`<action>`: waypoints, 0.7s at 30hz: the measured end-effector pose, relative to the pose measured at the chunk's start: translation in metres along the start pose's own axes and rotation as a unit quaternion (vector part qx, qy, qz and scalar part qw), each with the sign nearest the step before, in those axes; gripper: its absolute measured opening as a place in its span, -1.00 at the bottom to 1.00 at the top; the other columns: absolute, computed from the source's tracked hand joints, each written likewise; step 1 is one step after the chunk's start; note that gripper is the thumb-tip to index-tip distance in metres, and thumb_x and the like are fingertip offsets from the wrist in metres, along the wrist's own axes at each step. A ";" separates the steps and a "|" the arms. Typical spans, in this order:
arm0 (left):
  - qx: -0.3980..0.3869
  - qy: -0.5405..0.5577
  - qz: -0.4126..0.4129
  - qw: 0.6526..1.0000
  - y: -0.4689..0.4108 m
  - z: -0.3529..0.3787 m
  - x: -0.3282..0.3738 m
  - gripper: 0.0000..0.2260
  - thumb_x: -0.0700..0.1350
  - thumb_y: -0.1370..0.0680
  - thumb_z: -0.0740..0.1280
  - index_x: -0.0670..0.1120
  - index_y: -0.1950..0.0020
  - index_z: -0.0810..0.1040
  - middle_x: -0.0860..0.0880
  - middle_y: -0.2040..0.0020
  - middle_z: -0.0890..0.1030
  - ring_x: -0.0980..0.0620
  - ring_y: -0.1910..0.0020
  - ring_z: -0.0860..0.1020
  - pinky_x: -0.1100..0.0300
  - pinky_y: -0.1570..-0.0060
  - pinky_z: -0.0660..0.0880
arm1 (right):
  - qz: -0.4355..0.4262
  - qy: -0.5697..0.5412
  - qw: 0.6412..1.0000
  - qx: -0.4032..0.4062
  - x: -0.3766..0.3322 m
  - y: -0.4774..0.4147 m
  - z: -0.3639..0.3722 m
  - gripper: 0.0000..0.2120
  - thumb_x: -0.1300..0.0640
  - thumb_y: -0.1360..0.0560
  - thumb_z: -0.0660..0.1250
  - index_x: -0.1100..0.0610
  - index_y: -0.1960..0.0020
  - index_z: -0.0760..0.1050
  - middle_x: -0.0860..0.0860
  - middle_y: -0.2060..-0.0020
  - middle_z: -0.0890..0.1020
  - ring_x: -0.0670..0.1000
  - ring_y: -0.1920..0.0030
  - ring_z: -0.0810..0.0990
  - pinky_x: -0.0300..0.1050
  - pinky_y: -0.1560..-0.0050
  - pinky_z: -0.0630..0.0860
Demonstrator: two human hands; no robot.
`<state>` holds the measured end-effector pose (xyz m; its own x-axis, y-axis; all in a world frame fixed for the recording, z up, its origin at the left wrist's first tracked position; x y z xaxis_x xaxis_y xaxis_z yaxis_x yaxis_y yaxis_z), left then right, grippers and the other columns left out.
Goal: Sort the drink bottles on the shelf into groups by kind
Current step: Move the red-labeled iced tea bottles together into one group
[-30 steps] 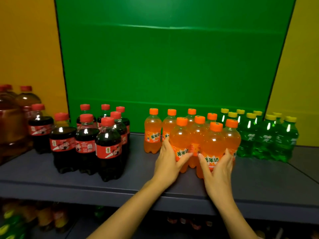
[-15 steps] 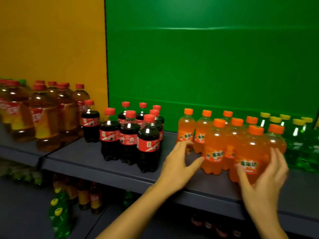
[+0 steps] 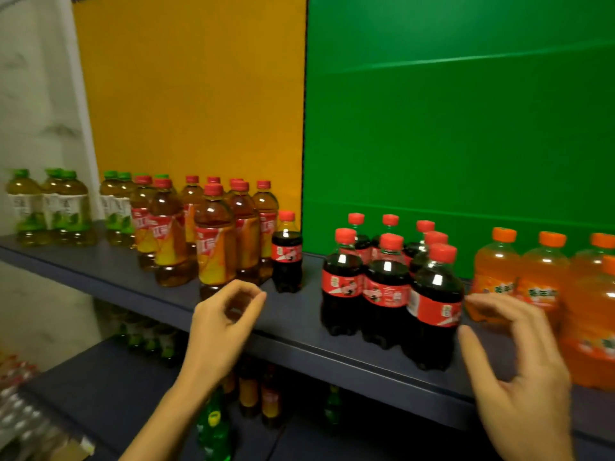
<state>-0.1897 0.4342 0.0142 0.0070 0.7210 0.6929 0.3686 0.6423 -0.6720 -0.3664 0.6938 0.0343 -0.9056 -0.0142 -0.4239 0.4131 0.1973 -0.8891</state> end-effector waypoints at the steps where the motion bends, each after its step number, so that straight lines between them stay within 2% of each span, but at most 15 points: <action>1: 0.013 -0.012 -0.003 1.000 -0.007 -0.015 -0.013 -0.93 -0.14 -0.48 0.37 0.00 0.20 0.56 0.05 0.25 0.61 0.11 0.23 0.59 0.20 0.24 0.50 | 0.001 -0.016 1.000 -0.014 -0.009 0.001 0.021 -0.75 0.03 -0.44 0.20 0.03 -0.09 0.45 -0.03 0.01 0.51 -0.12 -0.05 0.48 -0.43 -0.11 0.33; 3: 0.028 -0.032 -0.007 0.999 -0.020 -0.042 -0.037 -0.92 -0.14 -0.47 0.38 0.03 0.17 0.55 0.06 0.26 0.61 0.13 0.22 0.57 0.26 0.29 0.48 | 0.002 -0.038 0.998 -0.045 -0.027 0.003 0.065 -0.78 0.03 -0.44 0.21 -0.01 -0.08 0.45 -0.15 0.00 0.51 -0.26 -0.06 0.46 -0.50 -0.10 0.31; 6: 0.033 -0.042 -0.007 0.999 -0.040 -0.075 -0.070 -0.89 -0.13 -0.46 0.38 0.07 0.12 0.52 0.07 0.19 0.61 0.16 0.20 0.56 0.31 0.31 0.48 | 0.010 -0.065 0.994 -0.086 -0.047 0.006 0.132 -0.79 0.12 -0.45 0.28 -0.06 -0.06 0.45 -0.26 -0.03 0.49 -0.27 -0.07 0.47 -0.52 -0.06 0.31; 8: 0.027 -0.044 -0.007 0.999 -0.054 -0.091 -0.092 -0.85 -0.13 -0.46 0.39 0.10 0.10 0.49 0.07 0.18 0.60 0.20 0.19 0.55 0.34 0.28 0.48 | 0.032 -0.081 0.989 -0.121 -0.056 0.006 0.175 -0.76 0.12 -0.44 0.27 -0.14 -0.05 0.41 -0.30 -0.02 0.47 -0.28 -0.06 0.46 -0.52 -0.03 0.31; 12: 0.013 -0.056 -0.009 0.998 -0.081 -0.112 -0.130 -0.85 -0.10 -0.46 0.40 0.09 0.05 0.48 0.09 0.14 0.59 0.15 0.17 0.56 0.17 0.17 0.51 | 0.069 -0.111 0.976 -0.174 -0.067 0.000 0.252 -0.75 0.01 -0.45 0.28 -0.21 -0.08 0.35 -0.29 0.00 0.47 -0.23 -0.05 0.47 -0.43 0.00 0.38; 14: 0.017 -0.057 -0.017 0.998 -0.093 -0.117 -0.143 -0.82 -0.08 -0.46 0.40 0.05 0.00 0.47 0.08 0.09 0.57 0.11 0.11 0.56 0.13 0.12 0.50 | 0.104 -0.118 0.966 -0.206 -0.066 -0.003 0.286 -0.67 -0.02 -0.45 0.35 -0.18 -0.15 0.31 -0.23 -0.07 0.47 -0.24 -0.07 0.46 -0.37 -0.02 0.41; 18: 0.047 -0.087 -0.036 0.994 -0.114 -0.123 -0.168 -0.59 -0.04 -0.44 0.41 -0.08 -0.21 0.37 0.02 -0.10 0.42 0.00 -0.08 0.49 0.07 -0.02 0.46 | 0.166 -0.099 0.942 -0.272 -0.062 -0.003 0.340 -0.29 -0.11 -0.38 0.41 -0.05 -0.39 0.12 -0.13 -0.21 0.40 -0.13 -0.18 0.44 -0.17 -0.14 0.47; 21: 0.031 -0.079 -0.073 0.994 -0.129 -0.118 -0.190 -0.40 0.02 -0.40 0.44 -0.08 -0.34 0.26 -0.04 -0.24 0.37 -0.07 -0.20 0.45 -0.08 -0.15 0.47 | 0.185 -0.081 0.940 -0.277 -0.058 -0.002 0.361 -0.19 -0.13 -0.37 0.41 -0.05 -0.44 0.02 -0.06 -0.33 0.37 -0.02 -0.30 0.41 0.03 -0.26 0.44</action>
<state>-0.1283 0.1836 -0.0004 -0.1911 0.6472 0.7380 0.2964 0.7548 -0.5852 -0.2797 0.3404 -0.0013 -0.6652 0.0159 -0.7465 0.5428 0.6968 -0.4688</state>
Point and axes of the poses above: each hand's wrist, its own y-axis away from the middle knuckle, its own z-axis out of the palm, x = y × z, the point moved 7 cm from there along -y, towards the middle knuckle
